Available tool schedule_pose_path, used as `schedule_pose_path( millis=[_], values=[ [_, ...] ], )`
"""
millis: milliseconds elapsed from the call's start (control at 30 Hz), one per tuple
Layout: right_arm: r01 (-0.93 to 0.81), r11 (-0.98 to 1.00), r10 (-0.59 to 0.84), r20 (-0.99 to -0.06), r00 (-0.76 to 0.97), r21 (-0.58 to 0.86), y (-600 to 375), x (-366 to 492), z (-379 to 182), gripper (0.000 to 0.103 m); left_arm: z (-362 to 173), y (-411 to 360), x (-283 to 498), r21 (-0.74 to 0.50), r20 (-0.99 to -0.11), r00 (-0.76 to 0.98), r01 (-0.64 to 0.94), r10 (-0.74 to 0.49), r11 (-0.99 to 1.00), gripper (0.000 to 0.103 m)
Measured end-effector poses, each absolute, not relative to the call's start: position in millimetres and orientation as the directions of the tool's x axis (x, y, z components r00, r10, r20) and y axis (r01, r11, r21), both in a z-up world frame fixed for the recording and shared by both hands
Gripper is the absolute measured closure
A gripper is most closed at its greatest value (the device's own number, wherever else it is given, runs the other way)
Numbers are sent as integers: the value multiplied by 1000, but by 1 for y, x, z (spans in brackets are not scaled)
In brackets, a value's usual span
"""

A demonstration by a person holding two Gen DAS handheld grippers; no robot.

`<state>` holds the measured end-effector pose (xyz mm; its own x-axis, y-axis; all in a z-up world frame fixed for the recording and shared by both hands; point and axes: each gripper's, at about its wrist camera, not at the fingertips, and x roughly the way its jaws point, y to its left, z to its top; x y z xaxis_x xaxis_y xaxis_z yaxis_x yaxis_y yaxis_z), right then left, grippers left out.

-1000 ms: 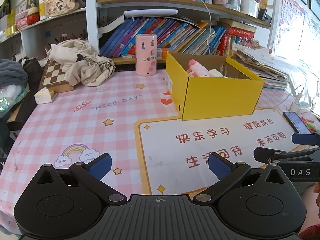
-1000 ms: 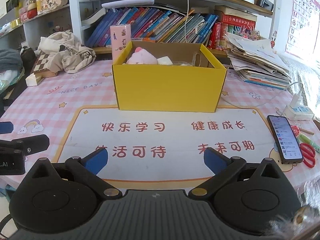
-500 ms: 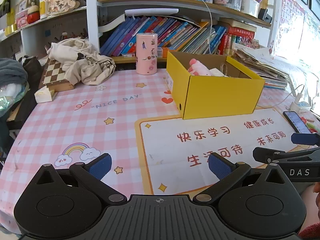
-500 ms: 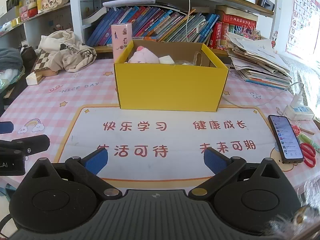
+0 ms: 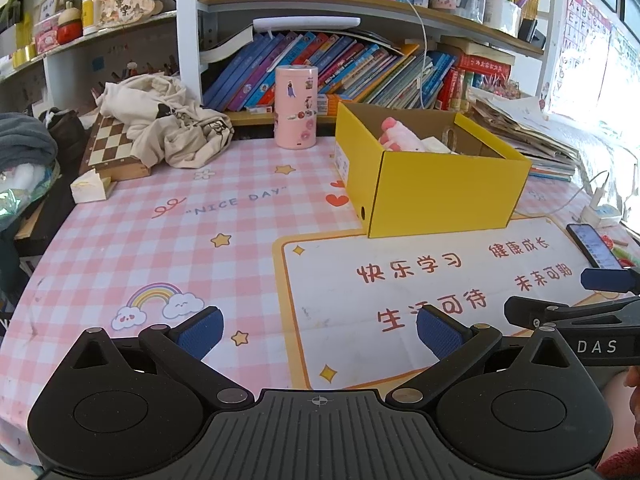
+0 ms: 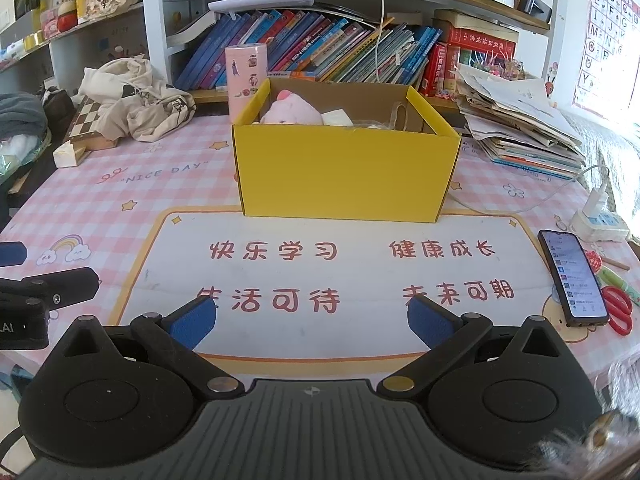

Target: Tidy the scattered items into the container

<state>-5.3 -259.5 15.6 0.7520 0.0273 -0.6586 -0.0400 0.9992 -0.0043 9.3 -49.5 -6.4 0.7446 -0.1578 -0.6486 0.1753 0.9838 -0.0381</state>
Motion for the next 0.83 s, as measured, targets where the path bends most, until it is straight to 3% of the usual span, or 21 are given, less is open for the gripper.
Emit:
schedule_pose_path(
  millis=[833],
  values=[
    [-46,999,23,-676,737,-17,-257,-3,13,0,-10,-46,14,-105,-660,721,189,-211,976,0]
  ],
)
